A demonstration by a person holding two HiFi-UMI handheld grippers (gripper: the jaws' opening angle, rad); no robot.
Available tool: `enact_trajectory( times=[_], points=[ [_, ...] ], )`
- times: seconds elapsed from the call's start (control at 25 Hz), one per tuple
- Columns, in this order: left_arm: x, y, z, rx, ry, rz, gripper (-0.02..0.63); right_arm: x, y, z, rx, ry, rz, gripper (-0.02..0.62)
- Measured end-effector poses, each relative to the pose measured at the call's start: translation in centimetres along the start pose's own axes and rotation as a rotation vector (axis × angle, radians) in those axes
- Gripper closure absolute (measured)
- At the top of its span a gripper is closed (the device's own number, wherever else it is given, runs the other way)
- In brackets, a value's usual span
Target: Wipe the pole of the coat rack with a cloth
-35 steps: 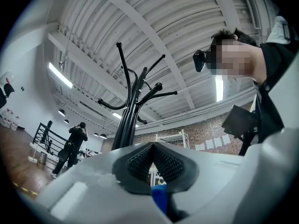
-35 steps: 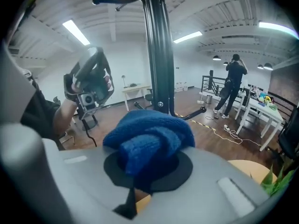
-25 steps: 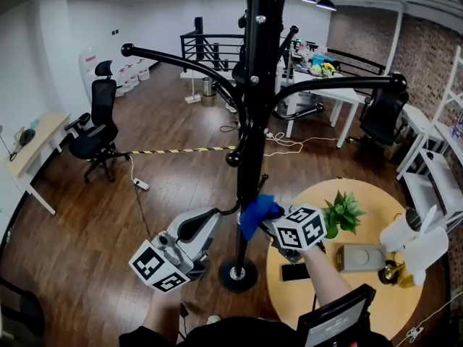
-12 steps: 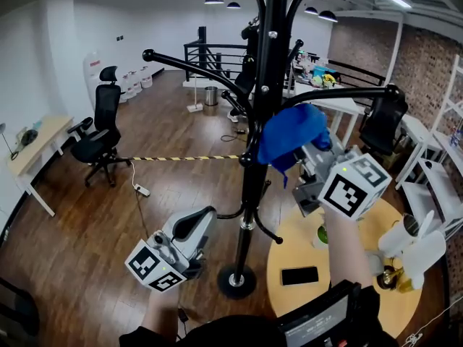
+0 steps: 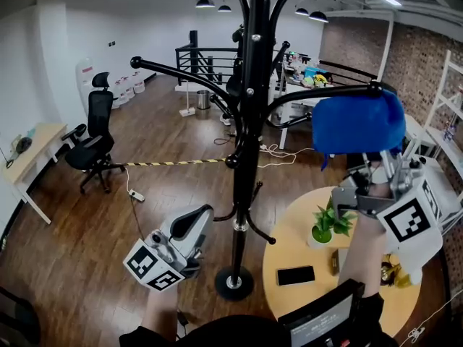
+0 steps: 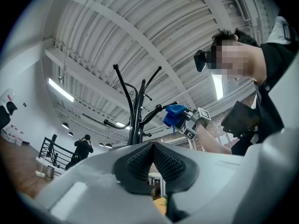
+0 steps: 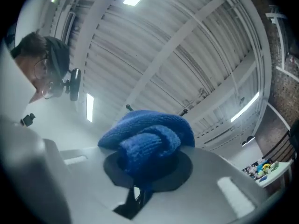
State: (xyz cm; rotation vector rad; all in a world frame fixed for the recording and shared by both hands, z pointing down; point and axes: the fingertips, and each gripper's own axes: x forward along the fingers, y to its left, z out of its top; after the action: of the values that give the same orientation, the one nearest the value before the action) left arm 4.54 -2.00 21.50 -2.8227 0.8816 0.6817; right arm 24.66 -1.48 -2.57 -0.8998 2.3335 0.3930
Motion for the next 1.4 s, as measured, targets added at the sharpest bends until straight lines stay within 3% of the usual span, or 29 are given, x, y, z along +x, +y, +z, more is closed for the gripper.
enact_trajectory(
  times=[0.24, 0.44, 0.68, 0.92, 1.04, 1.12, 1.4],
  points=[
    [-0.5, -0.2, -0.1, -0.002, 0.003, 0.008, 0.614, 2.8, 0.9, -6.3, -0.033, 0.124, 0.025, 0.572],
    [-1.8, 0.1, 0.2, -0.005, 0.003, 0.046, 0.614, 4.9, -0.4, -14.5, -0.074, 0.343, 0.021, 0.572],
    [-2.1, -0.1, -0.6, -0.017, 0.022, 0.053, 0.614, -0.4, 0.3, -24.4, 0.047, 0.535, 0.020, 0.572],
    [-0.9, -0.8, -1.6, -0.039, 0.043, 0.027, 0.614, -10.3, 1.4, -37.0, 0.092, 0.917, 0.049, 0.572],
    [0.1, -1.4, -2.3, -0.054, 0.053, 0.000, 0.614, -14.9, 2.2, -42.2, 0.025, 1.183, 0.116, 0.572],
    [0.7, -1.8, -2.8, -0.065, 0.060, -0.019, 0.614, -17.3, 2.4, -43.6, 0.002, 1.280, 0.121, 0.572],
    [1.5, -1.9, -3.4, -0.076, 0.058, -0.039, 0.614, -20.3, 2.6, -39.4, 0.126, 1.293, 0.087, 0.572]
  ],
)
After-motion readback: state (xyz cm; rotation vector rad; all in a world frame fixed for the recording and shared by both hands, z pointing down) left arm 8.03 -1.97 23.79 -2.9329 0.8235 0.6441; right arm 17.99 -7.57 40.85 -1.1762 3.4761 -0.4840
